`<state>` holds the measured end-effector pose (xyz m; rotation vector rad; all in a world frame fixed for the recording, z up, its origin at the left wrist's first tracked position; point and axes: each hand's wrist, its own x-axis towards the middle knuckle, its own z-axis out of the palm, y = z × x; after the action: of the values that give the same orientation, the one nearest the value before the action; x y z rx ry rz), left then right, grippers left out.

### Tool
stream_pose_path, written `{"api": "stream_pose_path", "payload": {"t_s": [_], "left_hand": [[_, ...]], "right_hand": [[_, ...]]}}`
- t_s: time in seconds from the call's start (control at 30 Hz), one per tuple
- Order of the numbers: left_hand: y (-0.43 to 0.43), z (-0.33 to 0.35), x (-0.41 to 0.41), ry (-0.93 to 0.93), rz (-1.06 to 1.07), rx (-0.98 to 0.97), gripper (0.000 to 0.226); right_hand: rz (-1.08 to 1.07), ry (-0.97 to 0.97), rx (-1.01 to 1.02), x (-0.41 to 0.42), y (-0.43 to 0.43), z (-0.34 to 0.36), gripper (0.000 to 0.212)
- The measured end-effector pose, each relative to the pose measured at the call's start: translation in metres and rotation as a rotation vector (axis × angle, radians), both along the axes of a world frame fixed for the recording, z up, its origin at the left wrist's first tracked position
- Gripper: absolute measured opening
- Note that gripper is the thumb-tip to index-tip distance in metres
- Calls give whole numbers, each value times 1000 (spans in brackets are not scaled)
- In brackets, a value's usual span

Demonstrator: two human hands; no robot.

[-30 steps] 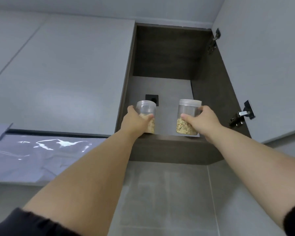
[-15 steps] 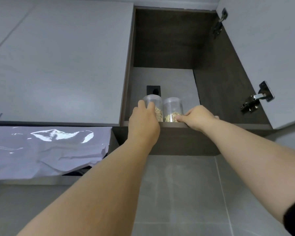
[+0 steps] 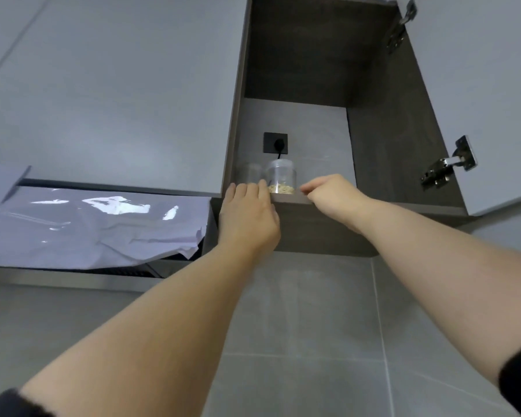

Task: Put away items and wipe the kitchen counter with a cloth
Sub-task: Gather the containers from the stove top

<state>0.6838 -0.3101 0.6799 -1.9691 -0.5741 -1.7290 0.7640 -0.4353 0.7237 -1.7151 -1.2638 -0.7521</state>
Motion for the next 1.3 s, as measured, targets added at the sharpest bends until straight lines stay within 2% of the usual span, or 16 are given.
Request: {"api": "stream_pose_path", "payload": {"t_s": [0.1, 0.27, 0.5, 0.77, 1.03, 1.3], "left_hand": [[-10, -11, -10, -22, -139, -14, 41], [-40, -63, -23, 59, -270, -25, 42], [-71, -177, -34, 191, -266, -289, 40], [-89, -335, -70, 392, -165, -651, 40], [-57, -468, -120, 465, -111, -928, 39], [36, -564, -142, 556, -72, -1093, 41]], "right_hand": [[50, 20, 114, 0, -12, -18, 42], [25, -43, 62, 1, -36, -79, 44], [102, 105, -70, 6, -45, -206, 43], [186, 333, -318, -13, -58, -384, 42], [222, 562, -532, -37, -19, -522, 41], [231, 613, -698, -52, 86, -617, 44]]}}
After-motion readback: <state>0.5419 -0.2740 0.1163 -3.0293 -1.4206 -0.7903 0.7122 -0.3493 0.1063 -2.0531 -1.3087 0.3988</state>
